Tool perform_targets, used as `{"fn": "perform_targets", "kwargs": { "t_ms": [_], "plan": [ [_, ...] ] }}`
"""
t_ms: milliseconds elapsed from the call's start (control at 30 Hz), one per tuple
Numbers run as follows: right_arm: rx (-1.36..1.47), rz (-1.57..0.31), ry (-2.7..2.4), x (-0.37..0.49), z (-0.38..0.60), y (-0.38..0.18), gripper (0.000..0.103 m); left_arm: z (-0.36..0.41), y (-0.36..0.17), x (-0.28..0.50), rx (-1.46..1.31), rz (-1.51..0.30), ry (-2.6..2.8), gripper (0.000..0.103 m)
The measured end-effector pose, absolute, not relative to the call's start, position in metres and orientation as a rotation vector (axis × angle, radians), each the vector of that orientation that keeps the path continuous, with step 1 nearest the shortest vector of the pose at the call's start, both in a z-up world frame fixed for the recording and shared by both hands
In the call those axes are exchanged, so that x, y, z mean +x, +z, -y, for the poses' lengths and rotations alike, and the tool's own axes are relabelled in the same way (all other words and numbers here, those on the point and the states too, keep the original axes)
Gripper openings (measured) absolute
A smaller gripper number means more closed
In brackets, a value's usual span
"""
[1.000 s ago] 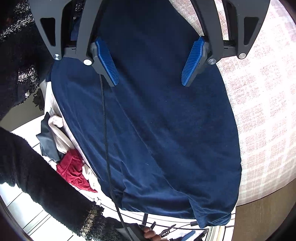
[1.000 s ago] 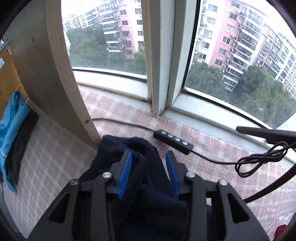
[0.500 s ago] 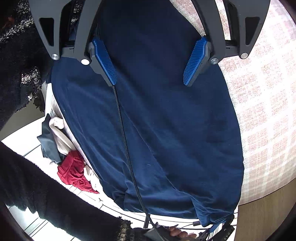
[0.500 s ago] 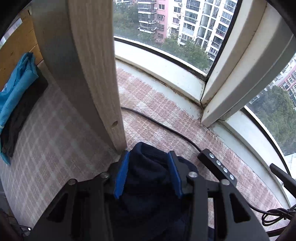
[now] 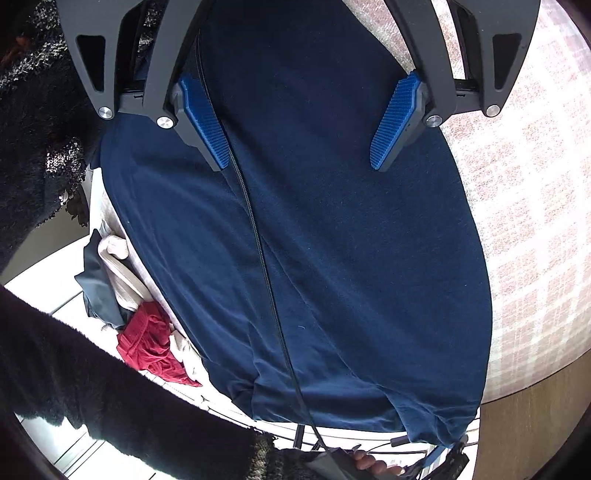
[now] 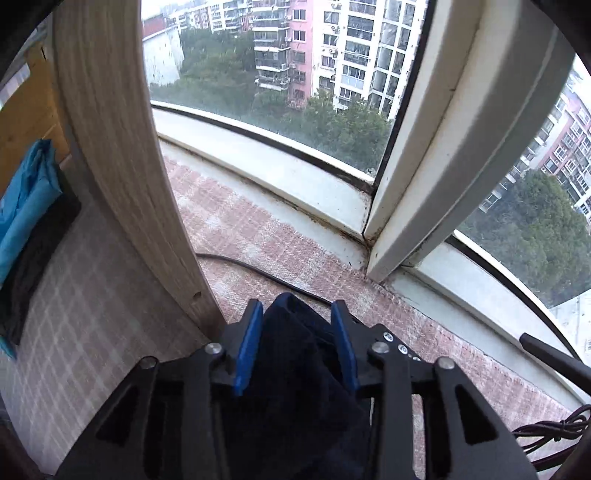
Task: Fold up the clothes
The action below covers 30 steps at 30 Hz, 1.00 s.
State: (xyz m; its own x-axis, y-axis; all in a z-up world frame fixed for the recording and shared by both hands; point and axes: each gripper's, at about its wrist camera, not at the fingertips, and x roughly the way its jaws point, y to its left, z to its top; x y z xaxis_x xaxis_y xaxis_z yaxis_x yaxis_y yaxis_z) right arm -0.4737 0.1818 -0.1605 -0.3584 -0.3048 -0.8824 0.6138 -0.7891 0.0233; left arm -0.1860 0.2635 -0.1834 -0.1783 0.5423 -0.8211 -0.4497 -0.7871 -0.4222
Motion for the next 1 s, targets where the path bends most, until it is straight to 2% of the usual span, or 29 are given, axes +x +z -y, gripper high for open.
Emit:
{"fn": "perform_targets", "kwargs": {
  "t_ms": [200, 333, 400, 500, 533, 700, 900, 1000],
  "plan": [
    [1.237, -0.283, -2.192, -0.438, -0.226, -0.107, 0.047, -0.239, -0.180, -0.182, -1.528, 0.195, 2.049, 0.066],
    [1.202, -0.160, -2.188, -0.384, -0.277, -0.060, 0.047, -0.196, -0.160, -0.169, -1.533, 0.329, 2.157, 0.064],
    [1.208, -0.050, -2.177, -0.352, -0.310, -0.041, 0.047, -0.176, -0.149, -0.156, -1.545, 0.373, 2.217, 0.064],
    [1.248, 0.156, -2.133, -0.298, -0.363, -0.025, 0.056, -0.161, -0.134, -0.125, -1.548, 0.407, 2.289, 0.065],
    [1.264, 0.211, -2.118, -0.278, -0.378, -0.024, 0.056, -0.159, -0.131, -0.112, -1.544, 0.419, 2.299, 0.065],
    [1.348, 0.211, -2.161, -0.176, -0.432, -0.045, 0.056, -0.170, -0.132, -0.041, -1.620, 0.434, 2.307, 0.065],
    [1.450, 0.270, -2.035, -0.085, -0.447, -0.113, 0.056, -0.194, -0.143, 0.031, -1.745, 0.482, 2.239, 0.065],
    [1.525, 0.282, -1.948, -0.040, -0.434, -0.156, 0.056, -0.213, -0.152, 0.047, -1.784, 0.419, 2.197, 0.065]
  ]
}}
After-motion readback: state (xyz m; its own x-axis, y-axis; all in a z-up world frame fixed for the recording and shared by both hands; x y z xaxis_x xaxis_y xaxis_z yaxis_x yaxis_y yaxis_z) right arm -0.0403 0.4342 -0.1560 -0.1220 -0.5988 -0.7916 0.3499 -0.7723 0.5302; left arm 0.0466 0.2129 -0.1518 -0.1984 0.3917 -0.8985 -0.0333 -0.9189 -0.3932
